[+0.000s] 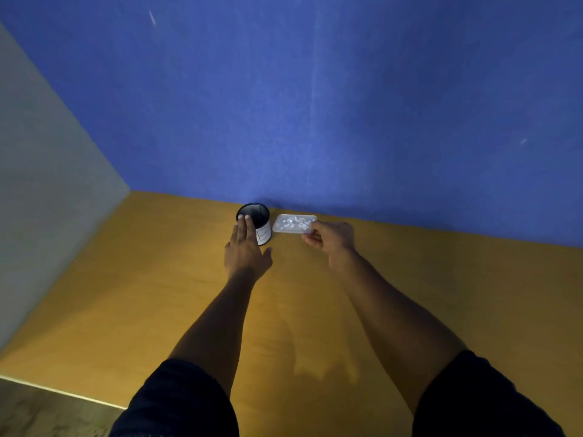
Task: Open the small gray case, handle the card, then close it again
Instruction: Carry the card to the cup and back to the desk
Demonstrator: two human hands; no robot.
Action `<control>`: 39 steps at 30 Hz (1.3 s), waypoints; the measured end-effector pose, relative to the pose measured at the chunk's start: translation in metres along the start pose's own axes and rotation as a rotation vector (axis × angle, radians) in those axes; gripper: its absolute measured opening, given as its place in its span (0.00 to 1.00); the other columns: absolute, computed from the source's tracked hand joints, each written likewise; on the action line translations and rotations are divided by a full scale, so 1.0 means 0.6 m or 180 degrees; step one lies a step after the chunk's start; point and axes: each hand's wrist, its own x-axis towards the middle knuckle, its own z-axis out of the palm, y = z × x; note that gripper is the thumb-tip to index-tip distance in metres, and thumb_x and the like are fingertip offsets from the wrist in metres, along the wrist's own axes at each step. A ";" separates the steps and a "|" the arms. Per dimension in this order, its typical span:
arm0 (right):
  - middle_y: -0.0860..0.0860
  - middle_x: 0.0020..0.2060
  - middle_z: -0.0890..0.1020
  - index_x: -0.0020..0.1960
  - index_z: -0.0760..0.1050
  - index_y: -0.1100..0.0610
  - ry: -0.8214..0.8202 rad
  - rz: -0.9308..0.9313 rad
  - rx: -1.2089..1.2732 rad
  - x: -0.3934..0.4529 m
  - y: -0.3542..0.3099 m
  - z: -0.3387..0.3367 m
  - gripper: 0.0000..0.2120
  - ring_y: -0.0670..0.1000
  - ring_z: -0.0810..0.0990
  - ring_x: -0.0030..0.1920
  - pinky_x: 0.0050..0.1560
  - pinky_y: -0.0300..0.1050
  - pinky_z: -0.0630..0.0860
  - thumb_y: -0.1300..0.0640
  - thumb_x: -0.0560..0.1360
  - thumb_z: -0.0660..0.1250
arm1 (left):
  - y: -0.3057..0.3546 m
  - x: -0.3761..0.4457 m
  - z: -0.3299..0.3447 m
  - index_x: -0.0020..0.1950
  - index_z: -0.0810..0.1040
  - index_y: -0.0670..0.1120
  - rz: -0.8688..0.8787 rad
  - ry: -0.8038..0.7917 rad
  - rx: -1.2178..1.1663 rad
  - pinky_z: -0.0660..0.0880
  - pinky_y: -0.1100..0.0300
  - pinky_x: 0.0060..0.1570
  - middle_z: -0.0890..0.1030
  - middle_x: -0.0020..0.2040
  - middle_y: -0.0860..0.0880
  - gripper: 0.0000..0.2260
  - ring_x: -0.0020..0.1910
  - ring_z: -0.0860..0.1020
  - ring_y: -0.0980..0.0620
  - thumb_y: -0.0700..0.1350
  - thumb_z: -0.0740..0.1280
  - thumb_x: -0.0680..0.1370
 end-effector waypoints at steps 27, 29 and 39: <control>0.55 0.51 0.79 0.52 0.80 0.60 -0.1044 -0.3544 -0.5473 0.087 -0.006 0.214 0.08 0.58 0.80 0.49 0.39 0.46 0.67 0.60 0.78 0.63 | -0.055 0.026 0.018 0.82 0.50 0.44 0.0132 -0.0380 0.0132 0.66 0.49 0.73 0.50 0.83 0.47 0.37 0.81 0.54 0.49 0.57 0.63 0.79; 0.54 0.50 0.79 0.52 0.80 0.60 -0.1101 -0.3638 -0.5515 0.085 -0.008 0.212 0.08 0.57 0.80 0.49 0.39 0.46 0.68 0.60 0.78 0.63 | -0.056 0.025 0.014 0.82 0.50 0.44 0.0142 -0.0414 0.0145 0.66 0.49 0.72 0.50 0.83 0.47 0.37 0.81 0.54 0.49 0.57 0.63 0.79; 0.56 0.47 0.79 0.50 0.81 0.61 -0.1118 -0.3895 -0.5290 0.072 -0.006 0.181 0.08 0.58 0.79 0.47 0.38 0.47 0.67 0.61 0.77 0.63 | -0.052 0.026 0.003 0.82 0.49 0.44 0.0089 -0.0543 0.0175 0.67 0.49 0.71 0.49 0.83 0.48 0.38 0.81 0.54 0.49 0.57 0.64 0.79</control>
